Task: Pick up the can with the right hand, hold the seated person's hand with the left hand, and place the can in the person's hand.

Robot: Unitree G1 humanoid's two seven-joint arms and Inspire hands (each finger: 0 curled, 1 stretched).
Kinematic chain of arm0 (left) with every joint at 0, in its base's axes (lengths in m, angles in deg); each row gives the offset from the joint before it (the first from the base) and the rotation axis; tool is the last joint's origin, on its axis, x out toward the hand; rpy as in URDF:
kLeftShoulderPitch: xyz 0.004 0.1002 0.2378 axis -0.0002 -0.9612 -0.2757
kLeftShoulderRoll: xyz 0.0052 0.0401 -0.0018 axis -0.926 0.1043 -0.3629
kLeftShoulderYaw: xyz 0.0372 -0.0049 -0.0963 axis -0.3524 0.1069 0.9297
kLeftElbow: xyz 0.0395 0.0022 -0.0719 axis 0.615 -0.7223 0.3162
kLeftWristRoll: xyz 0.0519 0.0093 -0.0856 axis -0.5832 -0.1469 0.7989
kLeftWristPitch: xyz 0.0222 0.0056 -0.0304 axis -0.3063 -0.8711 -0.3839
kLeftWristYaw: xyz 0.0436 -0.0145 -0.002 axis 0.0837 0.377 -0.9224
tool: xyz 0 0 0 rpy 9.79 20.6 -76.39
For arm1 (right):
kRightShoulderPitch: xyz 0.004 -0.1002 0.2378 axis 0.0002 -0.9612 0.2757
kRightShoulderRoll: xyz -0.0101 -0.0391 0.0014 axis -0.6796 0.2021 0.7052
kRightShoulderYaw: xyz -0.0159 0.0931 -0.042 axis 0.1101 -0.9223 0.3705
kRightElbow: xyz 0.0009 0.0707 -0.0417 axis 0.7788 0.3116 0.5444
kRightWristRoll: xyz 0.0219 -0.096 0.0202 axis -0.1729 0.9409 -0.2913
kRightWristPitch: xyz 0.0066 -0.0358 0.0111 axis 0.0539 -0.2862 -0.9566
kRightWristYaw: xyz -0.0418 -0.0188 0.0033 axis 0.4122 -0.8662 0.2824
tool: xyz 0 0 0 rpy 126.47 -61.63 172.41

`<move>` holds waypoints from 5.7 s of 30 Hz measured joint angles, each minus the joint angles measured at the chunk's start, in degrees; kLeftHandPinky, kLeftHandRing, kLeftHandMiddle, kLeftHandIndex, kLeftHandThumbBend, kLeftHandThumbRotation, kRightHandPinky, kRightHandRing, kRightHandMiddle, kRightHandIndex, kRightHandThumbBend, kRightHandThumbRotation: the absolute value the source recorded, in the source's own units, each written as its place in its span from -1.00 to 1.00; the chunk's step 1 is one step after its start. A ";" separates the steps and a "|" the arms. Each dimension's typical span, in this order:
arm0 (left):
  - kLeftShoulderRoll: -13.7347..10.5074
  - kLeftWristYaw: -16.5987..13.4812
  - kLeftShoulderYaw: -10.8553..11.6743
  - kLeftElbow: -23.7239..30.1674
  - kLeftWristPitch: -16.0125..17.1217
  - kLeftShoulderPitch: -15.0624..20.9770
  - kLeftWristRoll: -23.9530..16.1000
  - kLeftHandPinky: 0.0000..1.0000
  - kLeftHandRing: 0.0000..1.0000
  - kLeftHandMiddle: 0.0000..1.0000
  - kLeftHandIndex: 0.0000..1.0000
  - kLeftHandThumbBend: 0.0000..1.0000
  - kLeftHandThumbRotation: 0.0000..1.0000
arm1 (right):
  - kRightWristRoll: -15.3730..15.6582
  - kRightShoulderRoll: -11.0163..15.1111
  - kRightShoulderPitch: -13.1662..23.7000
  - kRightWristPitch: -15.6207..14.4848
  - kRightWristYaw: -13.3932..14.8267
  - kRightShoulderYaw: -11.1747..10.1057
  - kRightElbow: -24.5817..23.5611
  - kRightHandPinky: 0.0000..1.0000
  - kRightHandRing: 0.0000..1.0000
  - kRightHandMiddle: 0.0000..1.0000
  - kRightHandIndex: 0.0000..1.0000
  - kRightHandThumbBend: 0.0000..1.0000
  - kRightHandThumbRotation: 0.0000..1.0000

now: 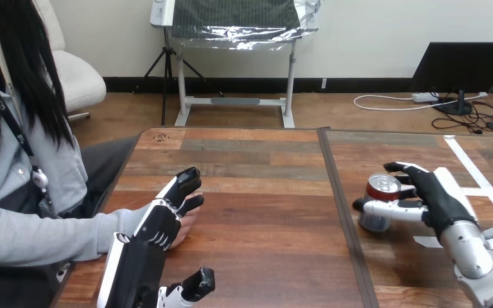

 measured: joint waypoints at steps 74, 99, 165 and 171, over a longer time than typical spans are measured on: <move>0.49 -0.90 0.02 0.07 0.39 -1.26 -0.39 0.65 0.80 0.81 0.73 0.95 0.30 | -0.25 -1.79 0.00 -4.86 6.48 0.28 -0.04 -0.03 0.06 0.14 0.16 0.65 -1.00; 0.85 -0.82 -0.01 0.07 0.39 -1.26 -0.39 0.64 0.80 0.81 0.74 0.92 0.30 | -0.88 -1.80 0.00 -4.80 5.99 -0.04 -0.19 -0.04 0.02 0.11 0.16 0.59 -1.00; 4.01 -22.69 14.19 2.35 -1.91 -0.31 -25.16 0.54 0.85 0.86 0.85 0.85 -0.05 | 4.11 -1.58 0.00 0.25 10.57 2.77 -0.43 -0.18 -0.08 0.04 0.10 0.63 -1.00; 3.72 -26.63 15.86 3.32 -2.45 0.18 -29.30 0.57 0.83 0.85 0.86 0.81 -0.18 | 4.29 -1.58 0.00 1.17 10.58 2.87 -0.75 -0.19 -0.09 0.03 0.09 0.64 -1.00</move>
